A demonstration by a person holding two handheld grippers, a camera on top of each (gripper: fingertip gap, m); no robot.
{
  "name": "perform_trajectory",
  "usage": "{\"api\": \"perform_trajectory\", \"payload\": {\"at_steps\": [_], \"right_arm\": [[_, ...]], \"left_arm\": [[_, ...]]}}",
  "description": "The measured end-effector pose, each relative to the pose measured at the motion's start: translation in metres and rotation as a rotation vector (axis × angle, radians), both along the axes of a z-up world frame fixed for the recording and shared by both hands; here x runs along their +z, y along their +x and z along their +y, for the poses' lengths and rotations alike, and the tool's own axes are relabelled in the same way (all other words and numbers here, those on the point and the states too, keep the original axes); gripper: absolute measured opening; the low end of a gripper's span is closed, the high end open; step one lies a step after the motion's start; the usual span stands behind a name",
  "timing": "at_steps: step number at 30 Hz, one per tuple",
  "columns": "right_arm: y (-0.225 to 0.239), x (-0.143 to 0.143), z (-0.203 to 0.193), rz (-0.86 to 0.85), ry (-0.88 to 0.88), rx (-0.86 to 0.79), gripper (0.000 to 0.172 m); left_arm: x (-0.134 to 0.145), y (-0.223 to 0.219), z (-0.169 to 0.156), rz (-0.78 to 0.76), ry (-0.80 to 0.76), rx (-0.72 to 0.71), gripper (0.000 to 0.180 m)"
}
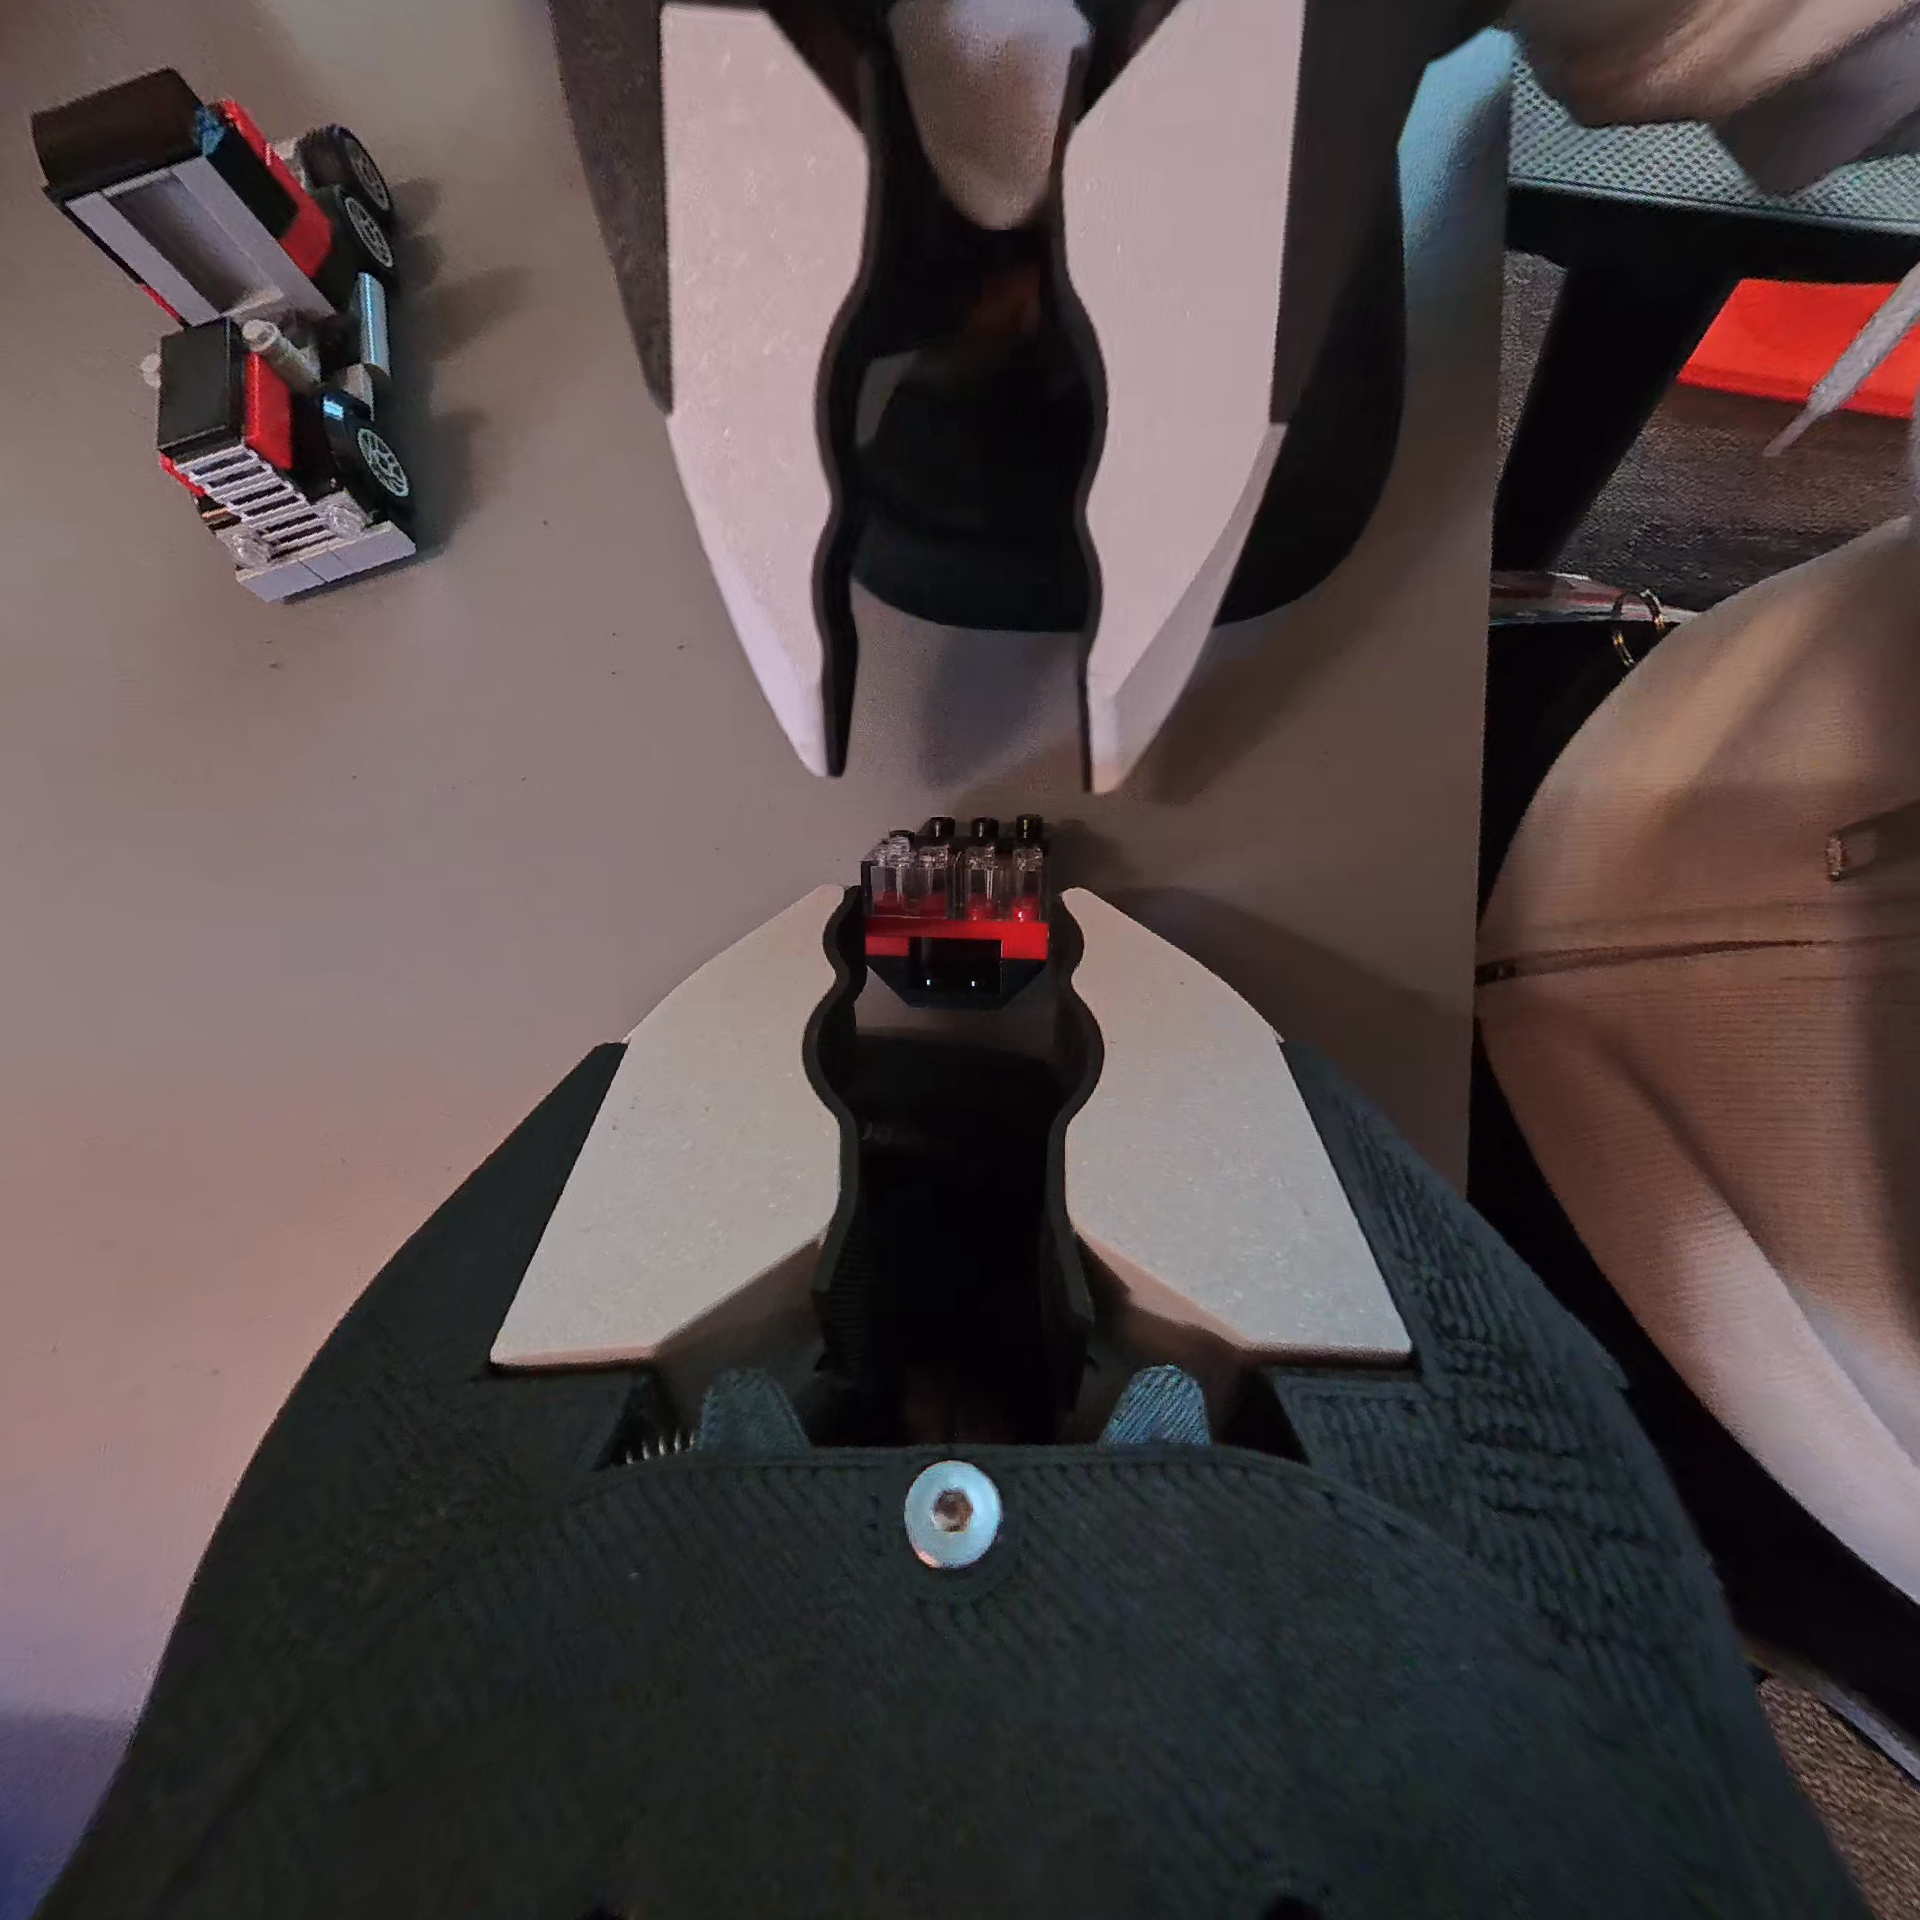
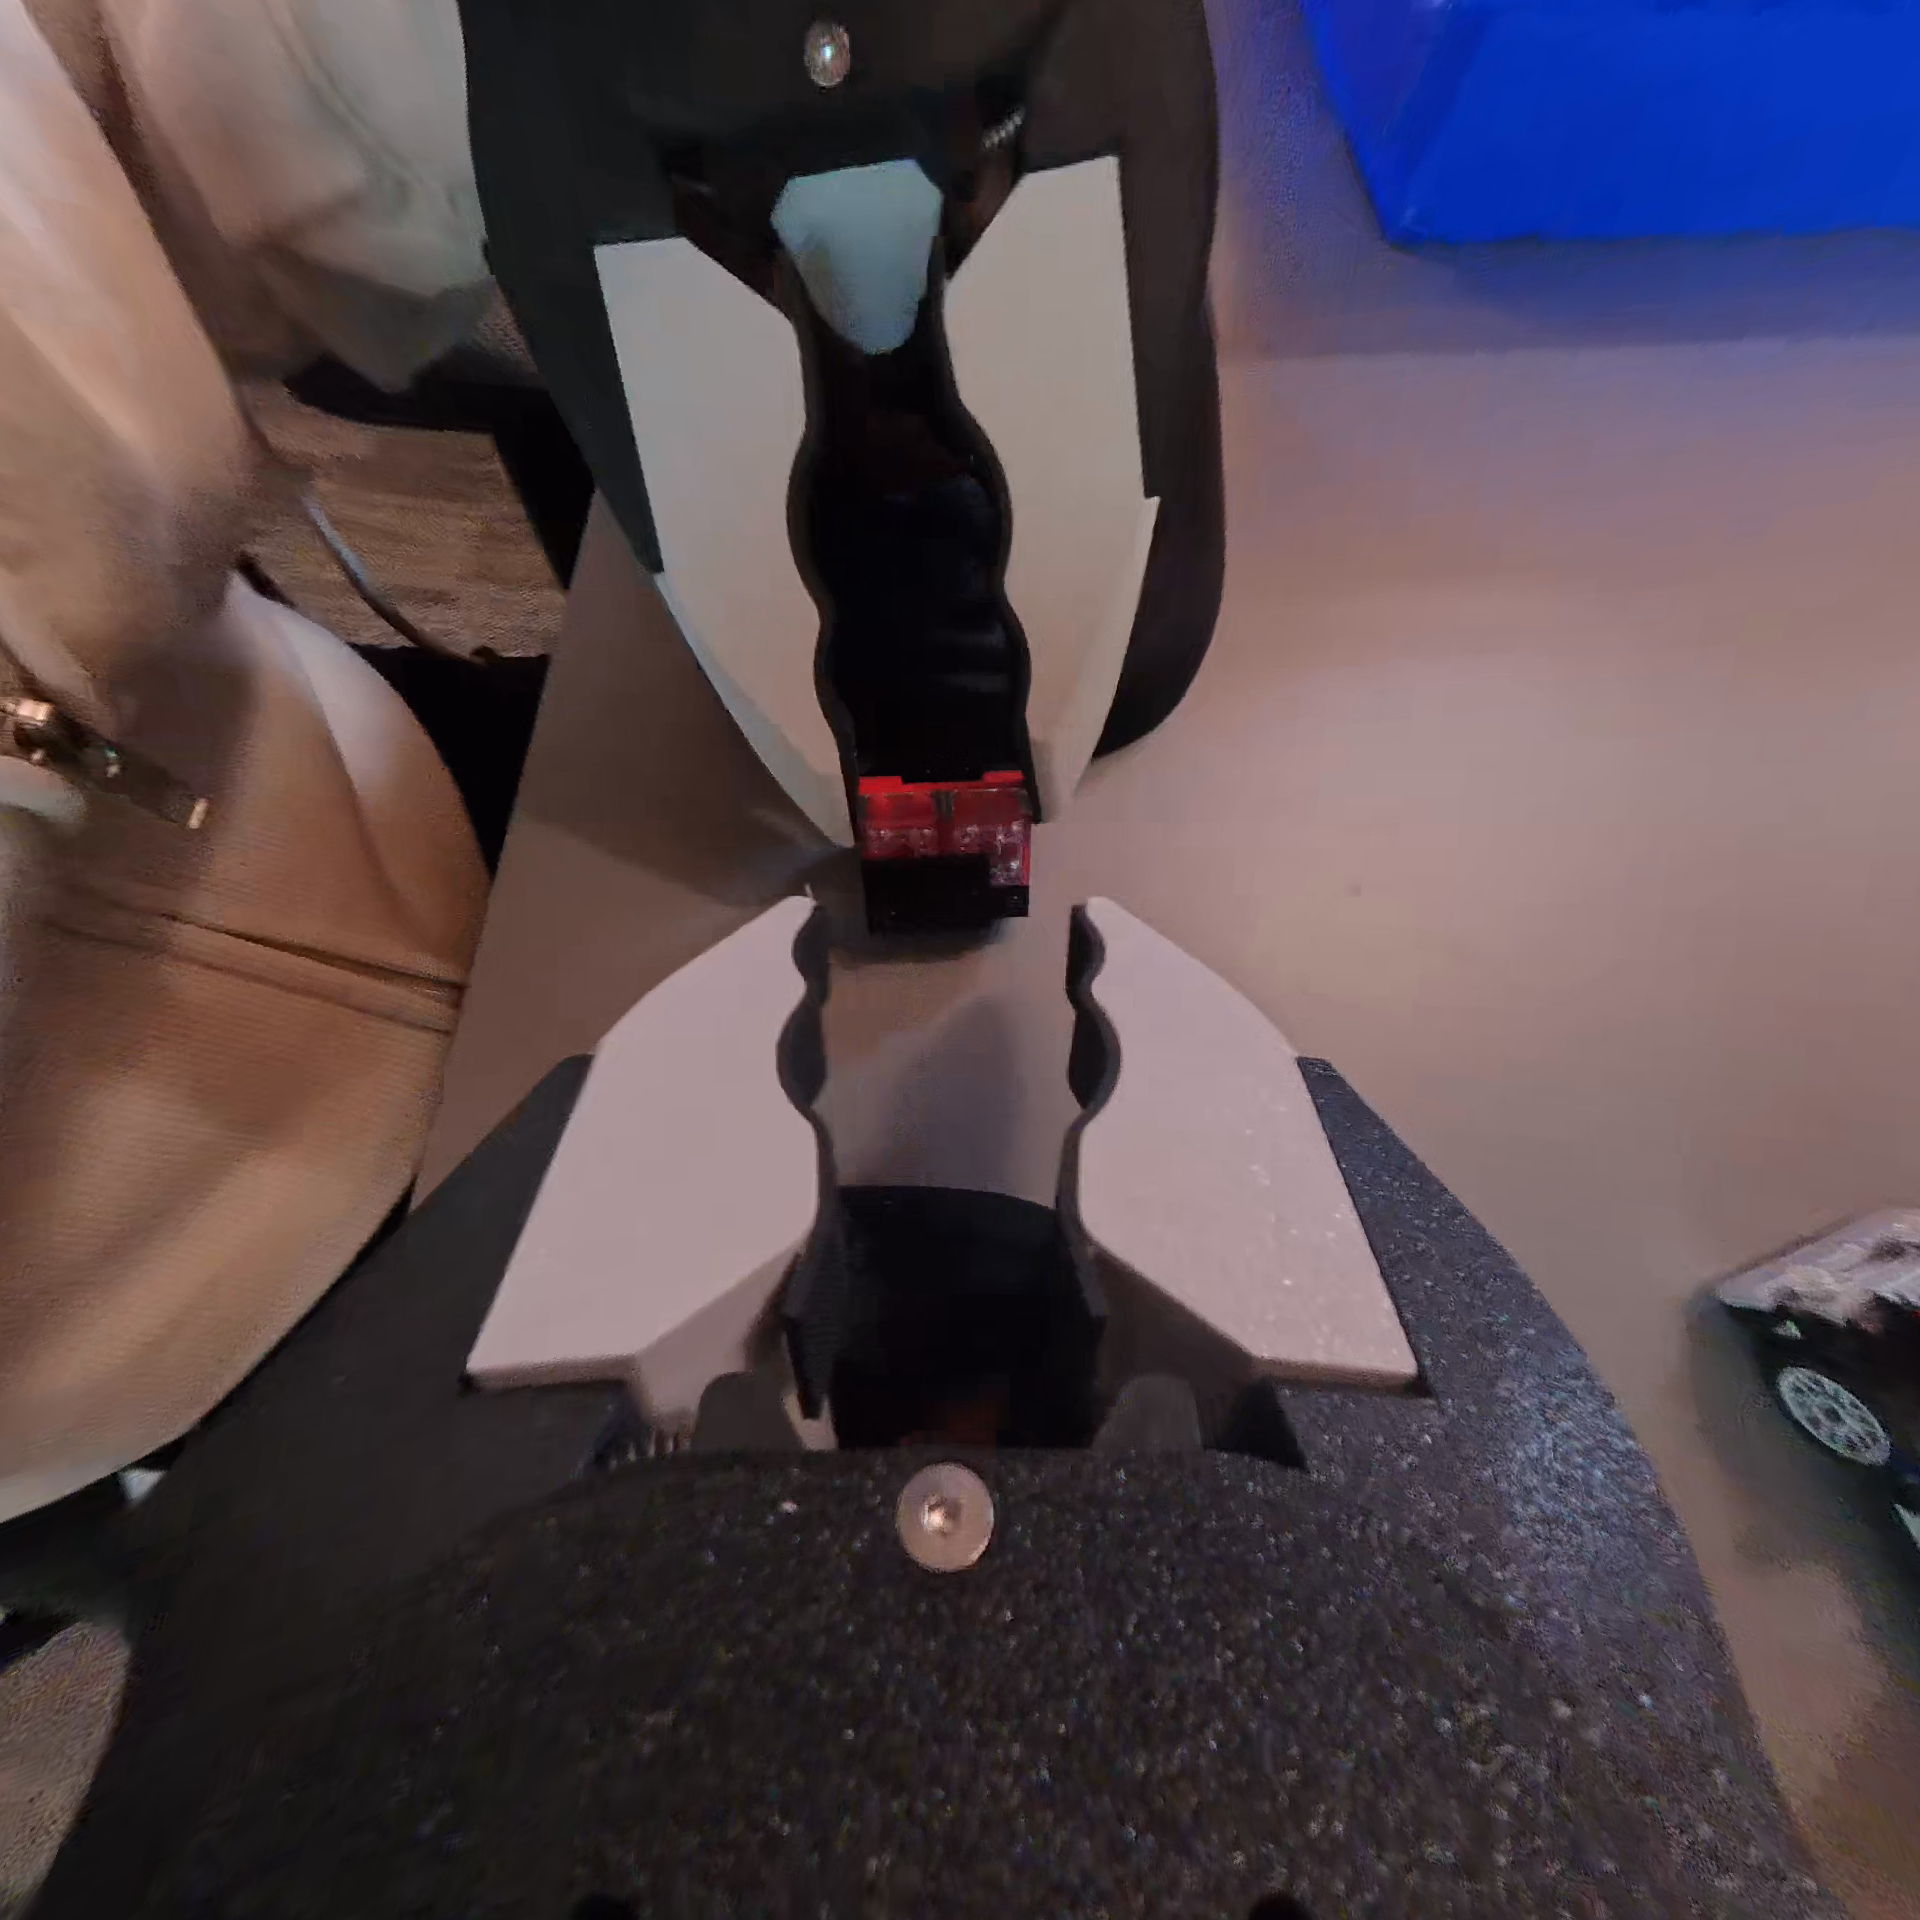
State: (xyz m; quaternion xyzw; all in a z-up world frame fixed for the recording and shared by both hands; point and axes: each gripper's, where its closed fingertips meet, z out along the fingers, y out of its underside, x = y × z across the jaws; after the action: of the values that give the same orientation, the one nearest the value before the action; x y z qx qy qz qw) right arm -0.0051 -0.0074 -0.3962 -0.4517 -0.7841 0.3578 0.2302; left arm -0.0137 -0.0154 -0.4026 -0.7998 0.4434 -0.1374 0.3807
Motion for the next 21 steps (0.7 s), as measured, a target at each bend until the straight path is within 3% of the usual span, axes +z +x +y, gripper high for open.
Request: {"api": "perform_trajectory", "payload": {"at_steps": [6,8,21], "right_arm": [[-0.003,-0.021,-0.010,-0.163,0.040,0.096,0.043],[-0.006,-0.021,-0.009,-0.156,0.059,0.102,0.034],[-0.008,-0.015,-0.003,-0.018,0.249,-0.099,0.034]], "left_arm": [[0.000,0.001,-0.001,0.002,0.012,-0.013,0.035],[0.000,0.001,-0.002,0.010,0.025,-0.021,0.034],[0.000,-0.002,0.001,0.024,0.027,0.021,0.034]]}}
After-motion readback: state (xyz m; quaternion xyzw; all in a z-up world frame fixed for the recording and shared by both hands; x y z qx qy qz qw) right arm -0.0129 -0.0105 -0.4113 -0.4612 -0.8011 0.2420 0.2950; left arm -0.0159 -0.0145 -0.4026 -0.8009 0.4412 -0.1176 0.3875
